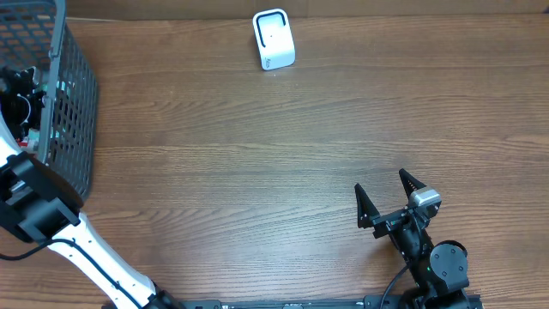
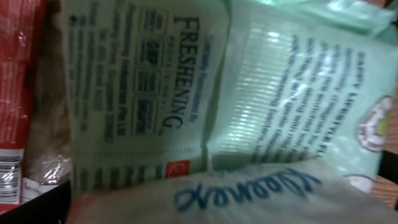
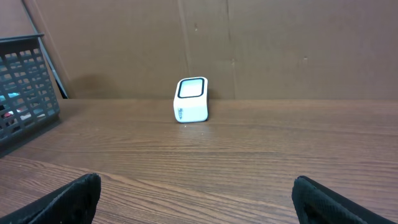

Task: Scan the item barcode
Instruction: 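Reach the left gripper into the grey basket toward the green packet, then grasp the green-and-orange snack packet with the left gripper and lift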

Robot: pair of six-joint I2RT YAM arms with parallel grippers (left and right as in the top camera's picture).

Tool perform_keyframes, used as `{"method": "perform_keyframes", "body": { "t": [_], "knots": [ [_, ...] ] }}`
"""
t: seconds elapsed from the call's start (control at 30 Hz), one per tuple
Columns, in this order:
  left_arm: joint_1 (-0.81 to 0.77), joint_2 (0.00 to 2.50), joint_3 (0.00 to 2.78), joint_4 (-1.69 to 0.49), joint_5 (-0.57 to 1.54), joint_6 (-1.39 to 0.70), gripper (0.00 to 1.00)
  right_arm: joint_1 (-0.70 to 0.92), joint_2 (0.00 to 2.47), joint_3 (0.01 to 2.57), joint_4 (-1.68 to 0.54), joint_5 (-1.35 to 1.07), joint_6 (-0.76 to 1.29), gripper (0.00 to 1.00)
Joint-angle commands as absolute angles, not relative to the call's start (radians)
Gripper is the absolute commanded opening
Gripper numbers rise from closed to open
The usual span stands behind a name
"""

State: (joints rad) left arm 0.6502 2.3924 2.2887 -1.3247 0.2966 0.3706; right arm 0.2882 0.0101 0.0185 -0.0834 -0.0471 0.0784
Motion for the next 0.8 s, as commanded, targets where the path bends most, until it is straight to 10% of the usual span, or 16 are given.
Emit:
{"method": "perform_keyframes", "body": {
  "t": [0.0, 0.47, 0.77],
  "knots": [
    [0.651, 2.405, 2.277, -1.335, 0.311, 0.386, 1.0, 0.284, 0.003, 0.008, -0.081, -0.043, 0.082, 1.0],
    [0.651, 2.407, 2.181, -1.259, 0.304, 0.405, 0.91, 0.284, 0.003, 0.008, -0.081, -0.043, 0.082, 1.0],
    [0.662, 2.407, 2.196, -1.269, 0.304, 0.404, 0.43, 0.284, 0.003, 0.008, -0.081, -0.043, 0.082, 1.0]
  ]
}}
